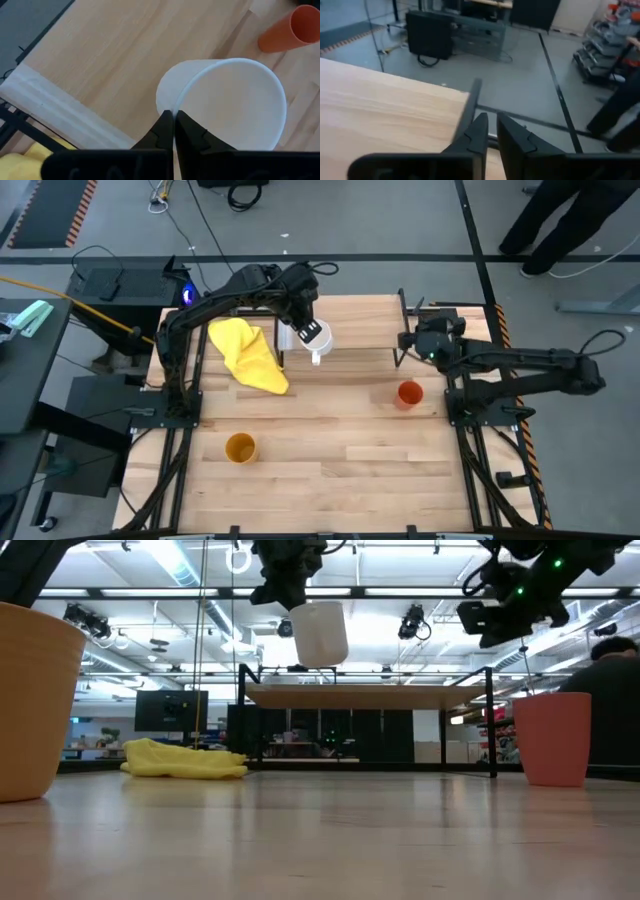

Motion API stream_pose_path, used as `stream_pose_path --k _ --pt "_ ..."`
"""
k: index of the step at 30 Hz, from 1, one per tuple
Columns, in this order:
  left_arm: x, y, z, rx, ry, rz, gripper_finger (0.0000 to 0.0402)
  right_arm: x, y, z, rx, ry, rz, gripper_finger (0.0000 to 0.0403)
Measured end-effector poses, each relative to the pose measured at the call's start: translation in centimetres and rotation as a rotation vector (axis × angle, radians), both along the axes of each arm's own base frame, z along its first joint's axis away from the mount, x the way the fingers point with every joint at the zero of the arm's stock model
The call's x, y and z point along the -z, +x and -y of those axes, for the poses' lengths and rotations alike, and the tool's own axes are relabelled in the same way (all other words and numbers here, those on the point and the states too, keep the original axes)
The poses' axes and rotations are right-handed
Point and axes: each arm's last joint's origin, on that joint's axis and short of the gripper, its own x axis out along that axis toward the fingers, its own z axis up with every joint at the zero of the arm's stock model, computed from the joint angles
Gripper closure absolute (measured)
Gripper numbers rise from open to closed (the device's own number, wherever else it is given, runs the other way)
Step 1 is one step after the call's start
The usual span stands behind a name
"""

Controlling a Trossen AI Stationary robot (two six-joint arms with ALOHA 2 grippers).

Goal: Stack small to large cups/mugs on shelf
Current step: Put the white mug on the shelf

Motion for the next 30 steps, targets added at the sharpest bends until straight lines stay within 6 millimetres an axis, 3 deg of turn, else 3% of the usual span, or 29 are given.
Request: stream_pose_path --k 5,13,30 --pt "0.1 -0.5 -0.6 -0.02 -0.012 -0.027 0.0393 0.9 -0.6 1.6 0.02 0.111 -0.052 0.0396" --pt "0.2 -1.1 -1.5 -0.056 -0.023 -0.042 0.0393 2.0 -0.5 3.0 0.029 0.209 -0.096 0.0393" --pt "0.2 -2.6 -4.2 -0.162 -0.035 -0.035 0.0393 4.2 2.0 4.3 -0.032 0.296 -0.141 0.0395"
